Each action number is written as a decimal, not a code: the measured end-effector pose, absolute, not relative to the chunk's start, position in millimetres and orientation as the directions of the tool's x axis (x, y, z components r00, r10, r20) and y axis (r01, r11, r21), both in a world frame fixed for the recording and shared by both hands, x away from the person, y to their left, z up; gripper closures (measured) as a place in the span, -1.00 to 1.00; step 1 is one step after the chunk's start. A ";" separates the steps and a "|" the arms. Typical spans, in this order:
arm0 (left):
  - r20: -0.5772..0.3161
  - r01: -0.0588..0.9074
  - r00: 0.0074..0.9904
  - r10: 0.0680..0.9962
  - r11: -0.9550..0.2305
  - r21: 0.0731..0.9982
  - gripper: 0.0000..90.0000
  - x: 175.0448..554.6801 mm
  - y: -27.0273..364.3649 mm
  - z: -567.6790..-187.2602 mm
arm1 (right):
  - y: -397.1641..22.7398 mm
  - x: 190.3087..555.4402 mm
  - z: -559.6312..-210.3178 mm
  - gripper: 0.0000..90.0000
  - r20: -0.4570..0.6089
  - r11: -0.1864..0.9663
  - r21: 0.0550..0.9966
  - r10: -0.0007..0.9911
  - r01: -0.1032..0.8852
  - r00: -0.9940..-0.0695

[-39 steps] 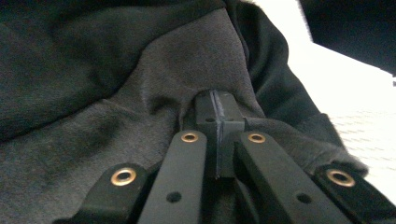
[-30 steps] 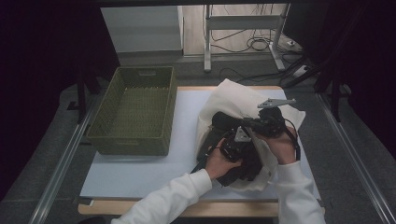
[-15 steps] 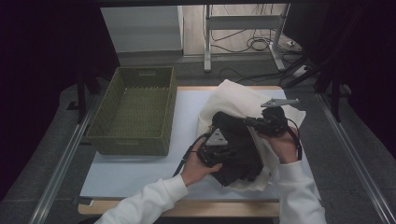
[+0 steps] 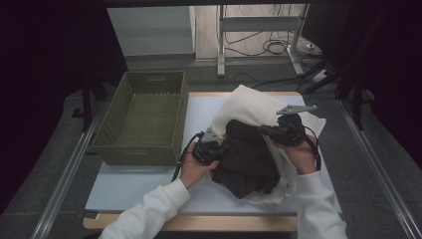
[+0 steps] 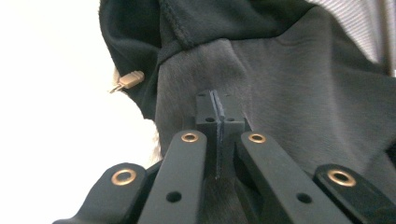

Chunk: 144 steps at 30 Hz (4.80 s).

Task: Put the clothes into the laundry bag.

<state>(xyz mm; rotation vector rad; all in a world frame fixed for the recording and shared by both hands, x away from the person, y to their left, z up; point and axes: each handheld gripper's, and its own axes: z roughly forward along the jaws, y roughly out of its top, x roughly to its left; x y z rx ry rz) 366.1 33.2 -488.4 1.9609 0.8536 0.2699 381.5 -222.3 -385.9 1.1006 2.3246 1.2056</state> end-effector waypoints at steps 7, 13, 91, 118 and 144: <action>-0.169 0.485 0.732 0.660 -0.331 0.809 1.00 374.8 18.5 -500.1 | -221.0 380.3 -385.2 0.96 0.083 0.359 0.794 0.736 0.491 -0.672; -0.213 0.511 0.730 0.649 -0.313 0.801 1.00 379.5 7.7 -504.5 | -217.5 378.6 -383.3 0.96 0.081 0.366 0.796 0.726 0.483 -0.683; 0.005 0.414 0.792 0.611 -0.543 0.731 1.00 368.4 5.6 -515.7 | -217.5 376.3 -380.4 0.96 0.112 0.356 0.801 0.701 0.482 -0.704; -0.219 0.406 0.880 0.421 -0.431 0.806 1.00 330.8 20.3 -482.5 | -227.7 380.2 -382.8 0.96 0.125 0.323 0.808 0.723 0.493 -0.679; -0.115 0.372 0.894 0.433 -0.572 0.731 1.00 335.7 -46.2 -518.1 | -229.0 377.5 -380.2 0.96 0.115 0.331 0.808 0.724 0.488 -0.680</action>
